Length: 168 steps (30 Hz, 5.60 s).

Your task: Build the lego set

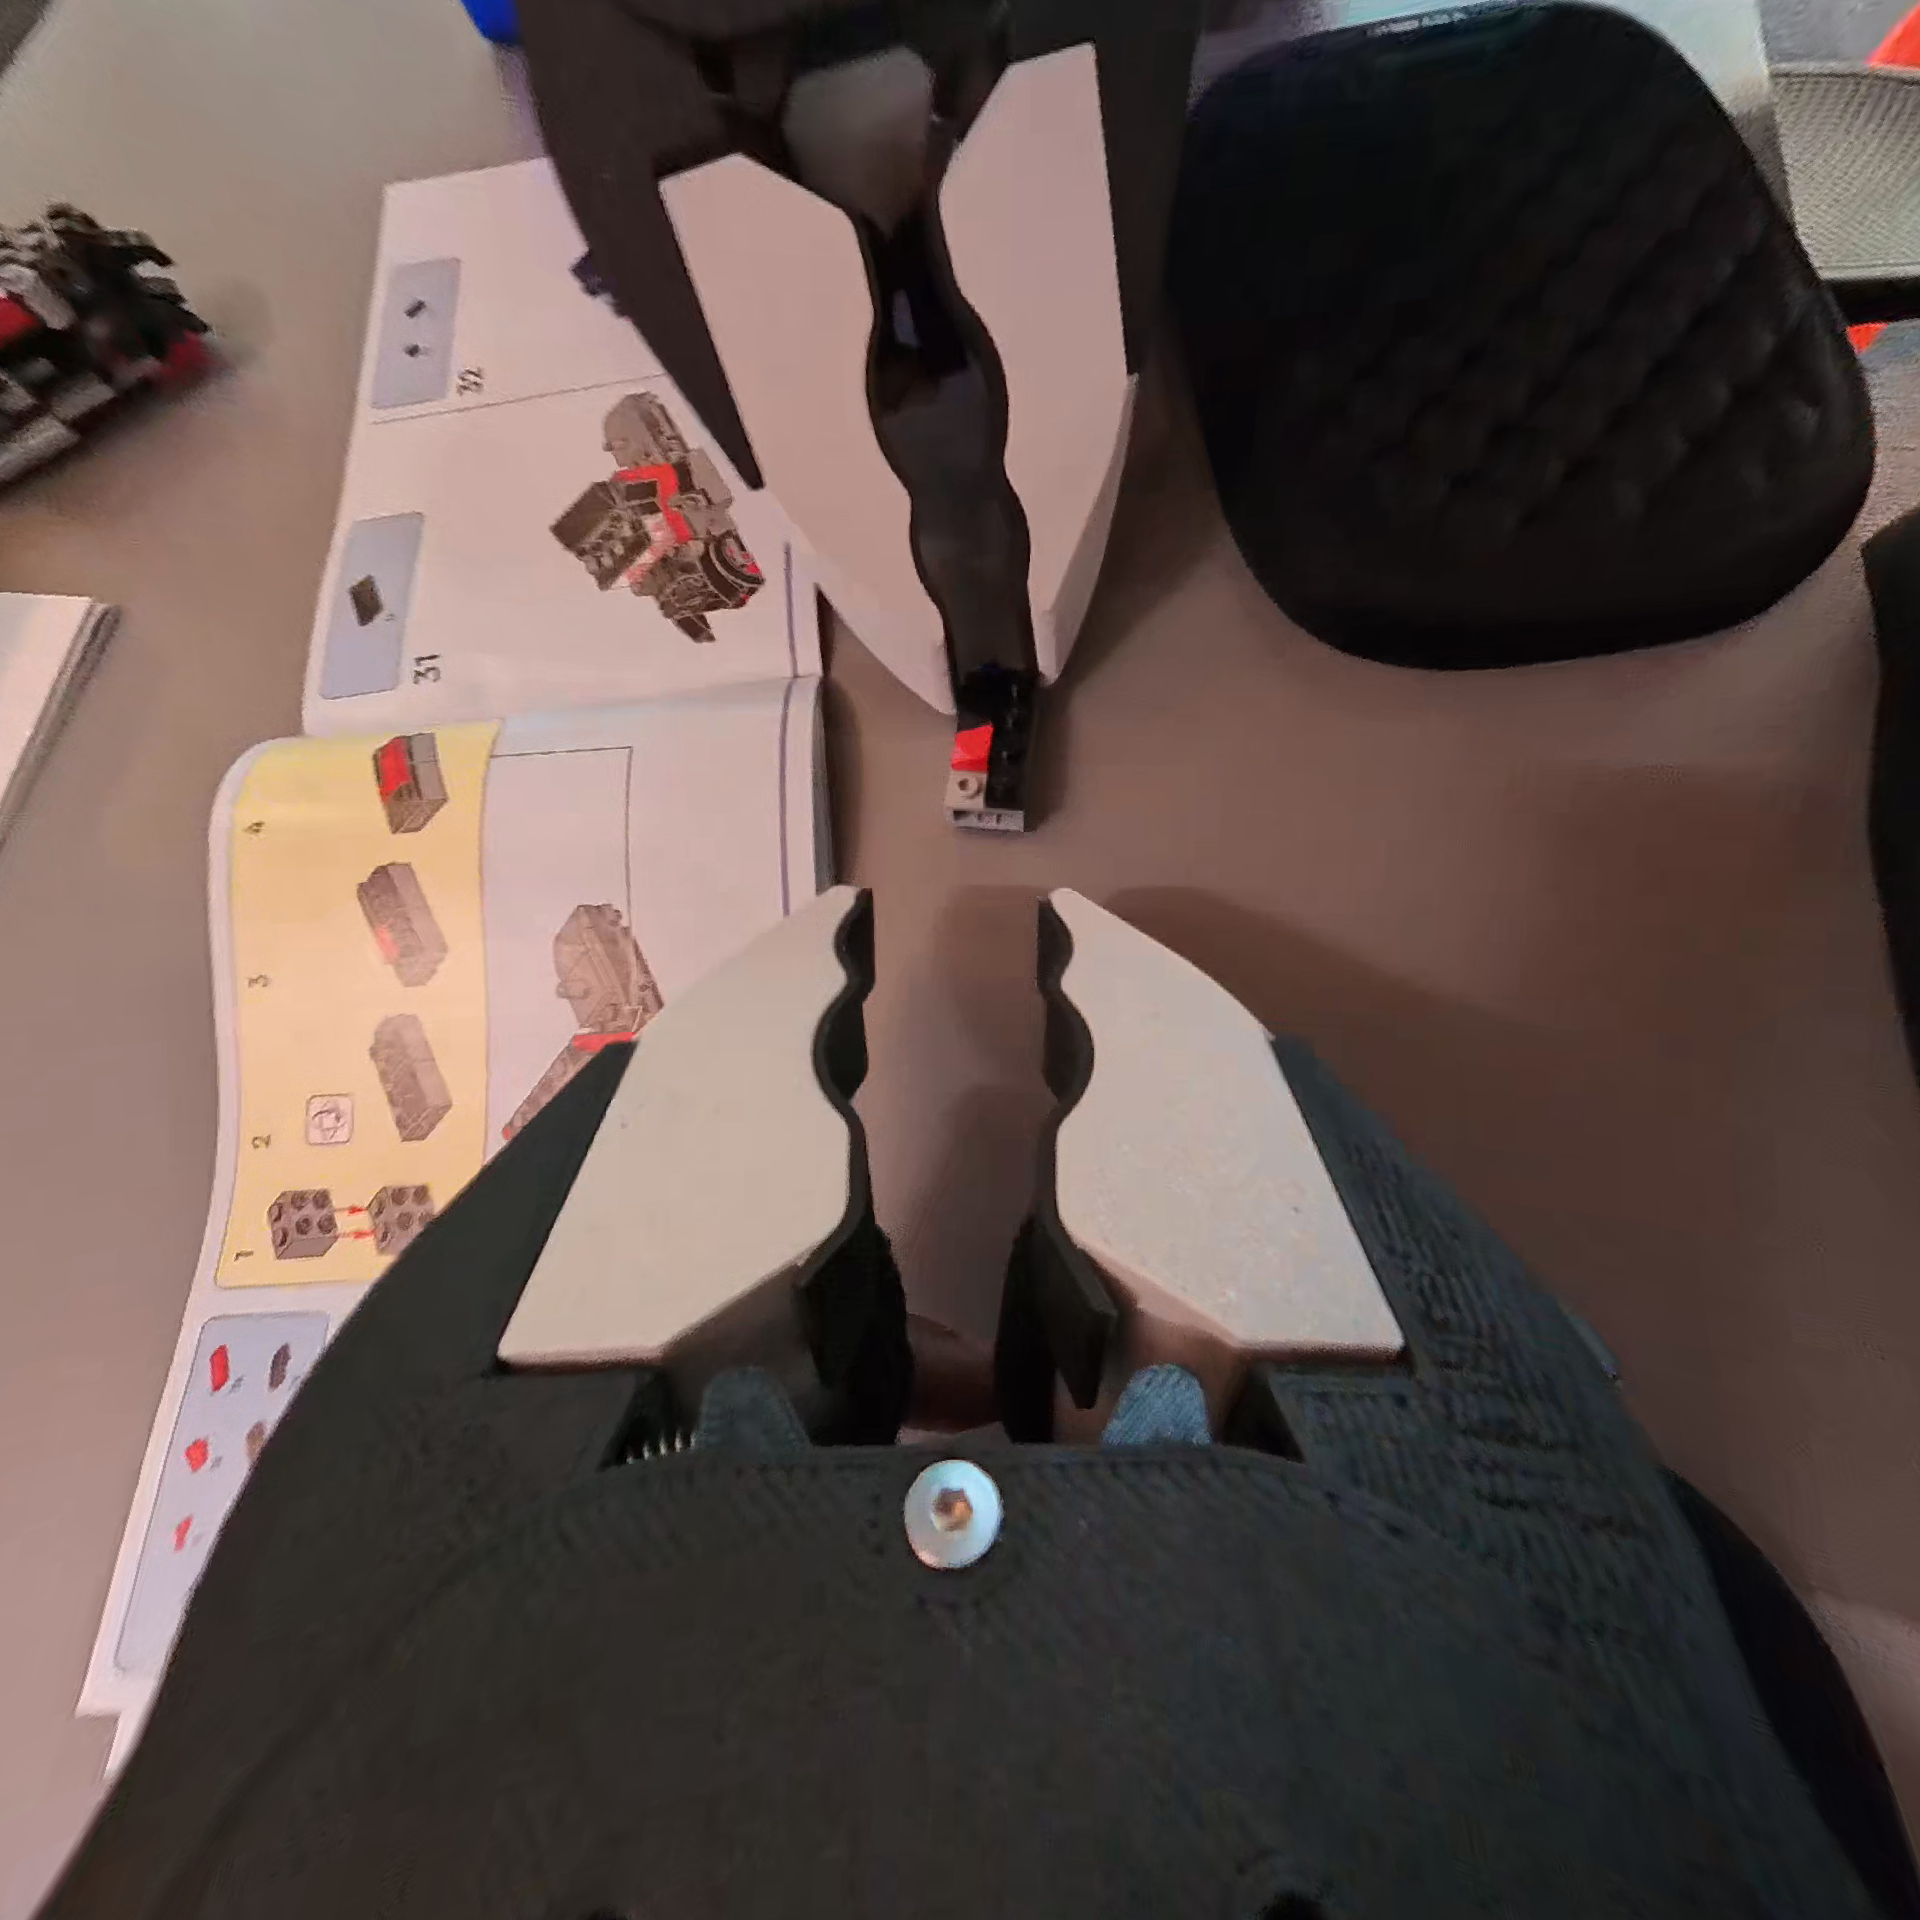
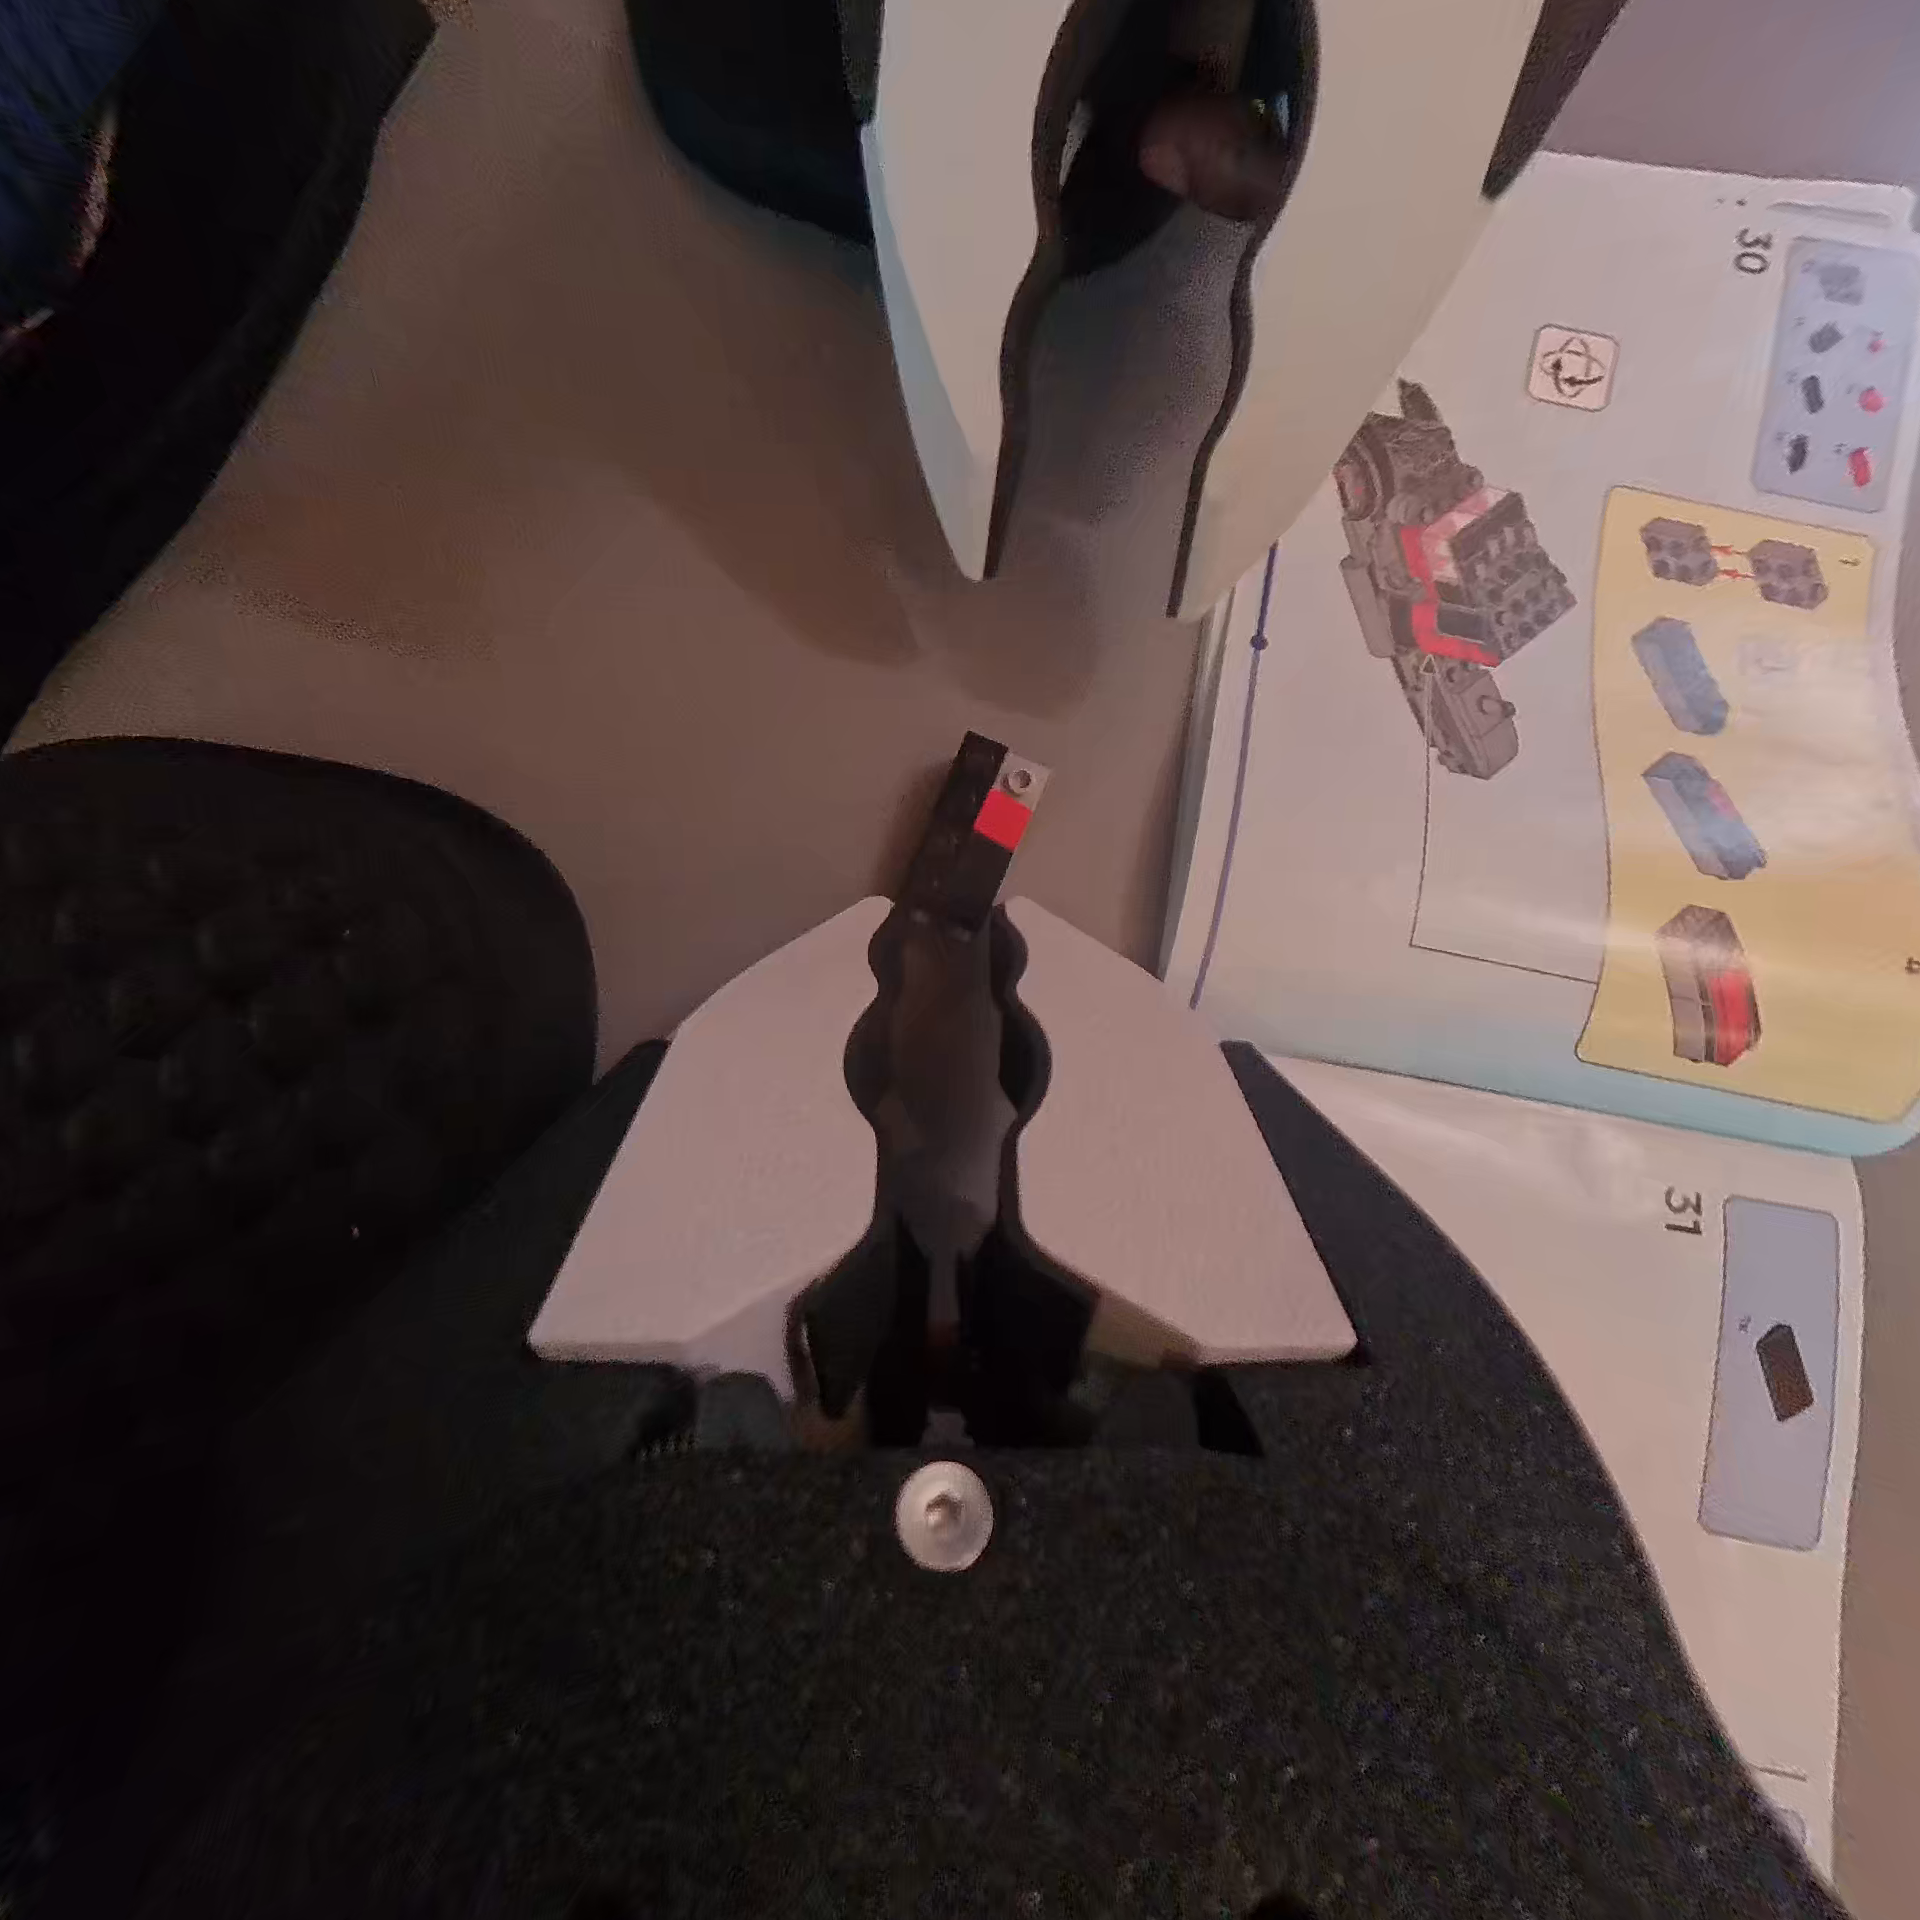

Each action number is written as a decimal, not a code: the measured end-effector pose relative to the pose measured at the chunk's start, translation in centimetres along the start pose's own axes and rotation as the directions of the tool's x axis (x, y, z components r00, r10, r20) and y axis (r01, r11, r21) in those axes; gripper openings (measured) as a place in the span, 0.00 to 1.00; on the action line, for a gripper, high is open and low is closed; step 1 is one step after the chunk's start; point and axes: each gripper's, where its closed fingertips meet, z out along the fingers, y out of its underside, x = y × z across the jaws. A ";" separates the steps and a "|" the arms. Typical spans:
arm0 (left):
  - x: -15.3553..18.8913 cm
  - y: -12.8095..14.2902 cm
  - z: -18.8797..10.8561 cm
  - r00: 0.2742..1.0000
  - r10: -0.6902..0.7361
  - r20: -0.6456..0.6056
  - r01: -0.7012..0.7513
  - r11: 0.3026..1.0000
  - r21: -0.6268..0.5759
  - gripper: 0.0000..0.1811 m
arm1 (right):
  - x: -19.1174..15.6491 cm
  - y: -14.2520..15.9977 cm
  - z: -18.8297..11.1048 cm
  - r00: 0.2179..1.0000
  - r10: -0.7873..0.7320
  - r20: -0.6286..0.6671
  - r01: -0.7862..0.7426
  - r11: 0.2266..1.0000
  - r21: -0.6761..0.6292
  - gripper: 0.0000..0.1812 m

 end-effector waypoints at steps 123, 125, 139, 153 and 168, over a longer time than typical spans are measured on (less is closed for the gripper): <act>0.5 -1.2 4.2 0.997 -0.037 -0.068 0.028 0.992 -0.123 0.20 | -18.0 17.5 -30.5 -0.186 0.631 -0.753 -0.621 0.518 0.588 0.13; 0.8 -1.0 4.3 0.993 -0.085 -0.079 0.072 0.984 -0.162 0.21 | -18.0 18.6 -30.0 -0.185 0.659 -0.729 -0.653 0.472 0.593 0.13; -1.0 -3.9 1.7 0.993 -0.110 0.041 0.111 0.994 -0.015 0.22 | -16.4 18.2 -23.9 0.206 0.770 -0.604 -0.785 0.499 0.367 0.13; -3.0 -5.4 0.1 0.982 -0.004 0.191 -0.007 0.998 0.059 0.21 | -16.7 20.4 -18.8 0.457 0.826 -0.329 -0.887 0.400 -0.230 0.06; -3.2 -4.9 -1.8 0.976 -0.039 0.215 0.010 0.991 0.135 0.21 | -15.3 19.8 -19.4 0.489 0.782 -0.387 -0.872 0.457 -0.177 0.05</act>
